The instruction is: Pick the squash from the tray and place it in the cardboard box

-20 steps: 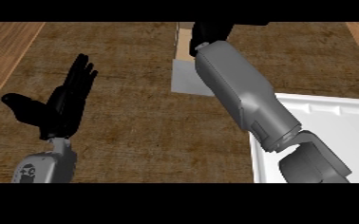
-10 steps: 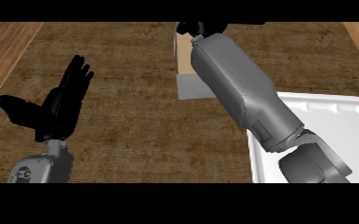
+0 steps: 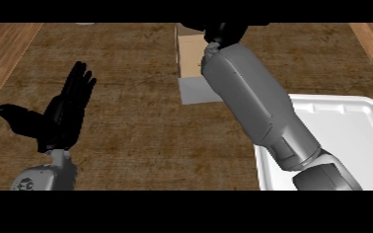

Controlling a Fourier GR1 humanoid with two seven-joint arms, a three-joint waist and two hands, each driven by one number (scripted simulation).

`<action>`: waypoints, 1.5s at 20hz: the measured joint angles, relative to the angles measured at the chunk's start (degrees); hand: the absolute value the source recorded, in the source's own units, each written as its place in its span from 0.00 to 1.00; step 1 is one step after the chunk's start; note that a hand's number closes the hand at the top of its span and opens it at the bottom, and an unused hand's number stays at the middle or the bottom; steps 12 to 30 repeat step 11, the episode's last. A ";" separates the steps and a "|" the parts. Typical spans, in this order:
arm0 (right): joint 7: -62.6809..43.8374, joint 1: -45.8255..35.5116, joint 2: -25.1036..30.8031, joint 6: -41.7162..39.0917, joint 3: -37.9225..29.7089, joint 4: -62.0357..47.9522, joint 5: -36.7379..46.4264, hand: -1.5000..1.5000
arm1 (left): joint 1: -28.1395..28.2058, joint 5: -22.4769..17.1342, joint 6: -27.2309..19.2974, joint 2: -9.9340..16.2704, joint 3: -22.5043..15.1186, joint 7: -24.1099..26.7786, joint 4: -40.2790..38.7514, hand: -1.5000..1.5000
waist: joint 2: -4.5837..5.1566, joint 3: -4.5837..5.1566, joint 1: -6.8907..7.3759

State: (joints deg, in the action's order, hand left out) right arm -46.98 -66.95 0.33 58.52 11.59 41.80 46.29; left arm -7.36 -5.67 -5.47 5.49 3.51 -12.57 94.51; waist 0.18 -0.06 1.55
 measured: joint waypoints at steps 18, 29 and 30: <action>3.00 16.73 0.34 6.50 2.91 17.17 1.82 0.00 | 0.38 -0.77 -0.15 0.97 1.65 -1.88 1.45 0.50 | -0.37 0.05 -1.66; 3.00 16.73 0.34 6.50 2.91 17.17 1.82 0.00 | 0.38 -0.77 -0.15 0.97 1.65 -1.88 1.45 0.50 | -0.37 0.05 -1.66; 3.00 16.73 0.34 6.50 2.91 17.17 1.82 0.00 | 0.38 -0.77 -0.15 0.97 1.65 -1.88 1.45 0.50 | -0.37 0.05 -1.66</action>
